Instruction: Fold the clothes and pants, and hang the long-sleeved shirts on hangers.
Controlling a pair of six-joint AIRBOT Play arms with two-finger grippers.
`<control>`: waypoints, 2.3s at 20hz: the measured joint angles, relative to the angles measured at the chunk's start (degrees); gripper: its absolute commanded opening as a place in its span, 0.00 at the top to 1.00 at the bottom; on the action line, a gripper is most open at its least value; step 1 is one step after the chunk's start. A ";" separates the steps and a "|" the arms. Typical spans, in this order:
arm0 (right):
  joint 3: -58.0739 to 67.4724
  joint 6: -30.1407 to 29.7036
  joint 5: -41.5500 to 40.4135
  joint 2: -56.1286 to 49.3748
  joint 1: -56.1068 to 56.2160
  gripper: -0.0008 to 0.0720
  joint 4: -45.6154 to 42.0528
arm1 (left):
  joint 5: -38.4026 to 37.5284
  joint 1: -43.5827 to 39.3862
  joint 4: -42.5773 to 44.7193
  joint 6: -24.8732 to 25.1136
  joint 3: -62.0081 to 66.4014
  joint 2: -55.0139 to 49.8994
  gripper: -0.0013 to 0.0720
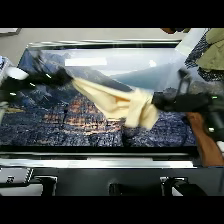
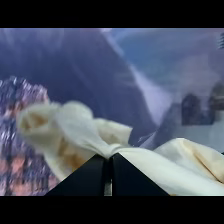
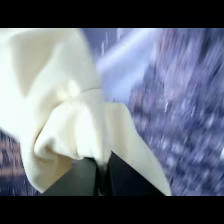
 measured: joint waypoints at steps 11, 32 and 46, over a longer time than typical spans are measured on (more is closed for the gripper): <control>14.21 -3.06 -4.26 25.81 0.07 0.95 -13.94 | -3.65 5.05 10.97 -8.41 8.63 35.21 0.96; 14.62 12.35 -10.12 -34.34 0.02 0.86 13.33 | -6.10 5.27 20.94 -14.38 -20.44 2.36 0.96; 9.97 -1.77 -20.26 -28.59 -19.12 0.40 14.43 | -6.23 5.27 19.65 -13.16 -21.55 -4.24 0.96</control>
